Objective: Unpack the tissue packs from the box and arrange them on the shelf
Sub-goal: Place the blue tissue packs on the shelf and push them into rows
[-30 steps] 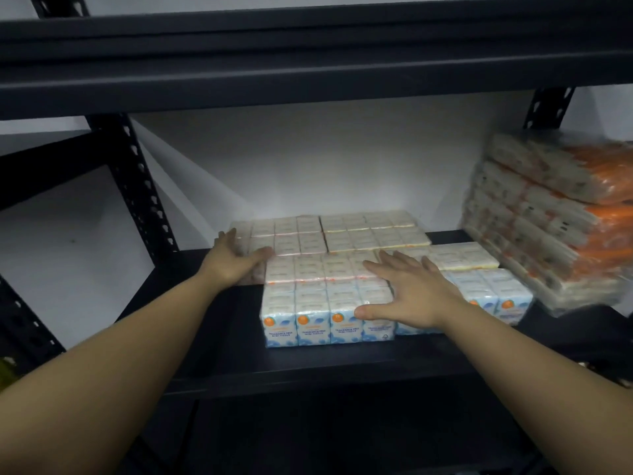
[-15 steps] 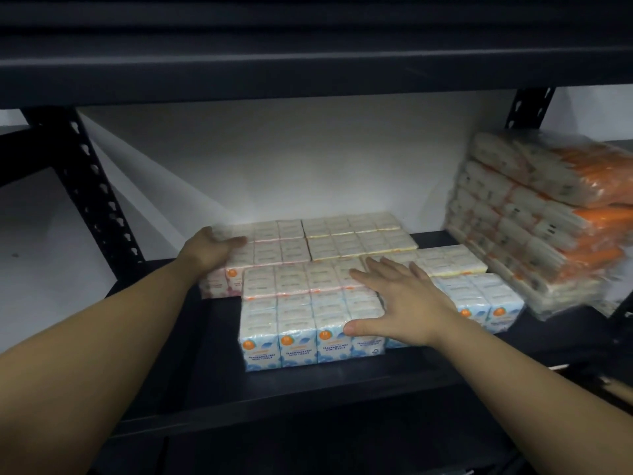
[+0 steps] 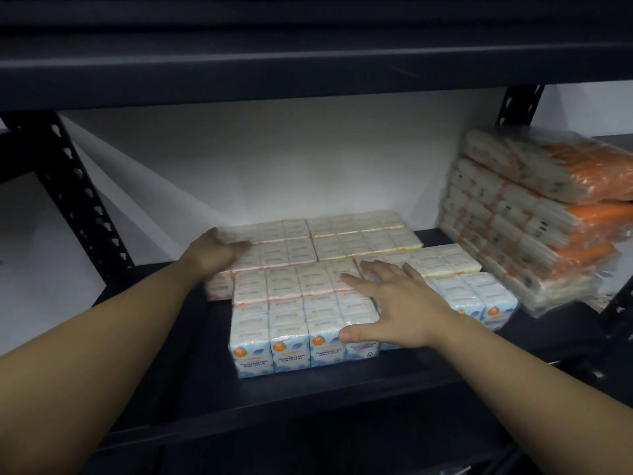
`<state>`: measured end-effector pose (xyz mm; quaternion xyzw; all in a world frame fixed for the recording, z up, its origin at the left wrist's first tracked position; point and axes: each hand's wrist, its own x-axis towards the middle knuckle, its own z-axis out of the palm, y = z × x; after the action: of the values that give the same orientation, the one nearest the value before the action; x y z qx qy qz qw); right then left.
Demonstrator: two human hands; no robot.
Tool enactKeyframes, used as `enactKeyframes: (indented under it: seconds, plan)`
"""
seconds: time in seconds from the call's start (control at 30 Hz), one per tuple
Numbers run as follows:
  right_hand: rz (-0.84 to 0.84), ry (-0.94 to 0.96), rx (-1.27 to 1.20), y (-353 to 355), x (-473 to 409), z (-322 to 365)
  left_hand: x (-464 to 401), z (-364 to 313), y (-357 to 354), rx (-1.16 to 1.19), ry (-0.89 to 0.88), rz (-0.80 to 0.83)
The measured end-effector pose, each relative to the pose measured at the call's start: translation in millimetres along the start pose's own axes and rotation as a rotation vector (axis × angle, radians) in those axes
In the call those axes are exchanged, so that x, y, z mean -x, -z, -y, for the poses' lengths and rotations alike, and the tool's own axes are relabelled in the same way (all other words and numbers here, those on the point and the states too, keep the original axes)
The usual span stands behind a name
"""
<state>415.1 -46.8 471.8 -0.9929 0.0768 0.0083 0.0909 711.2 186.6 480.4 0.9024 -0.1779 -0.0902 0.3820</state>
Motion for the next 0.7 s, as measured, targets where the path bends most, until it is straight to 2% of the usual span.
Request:
enactKeyframes:
  seconds: [0.33, 0.7]
  plan:
    - [-0.023, -0.007, -0.023, -4, -2, -2, 0, -25, -22, -0.046, -0.08, 0.133]
    - [-0.025, -0.015, -0.016, -5, -2, -3, 13, -38, -38, -0.05, -0.142, 0.143]
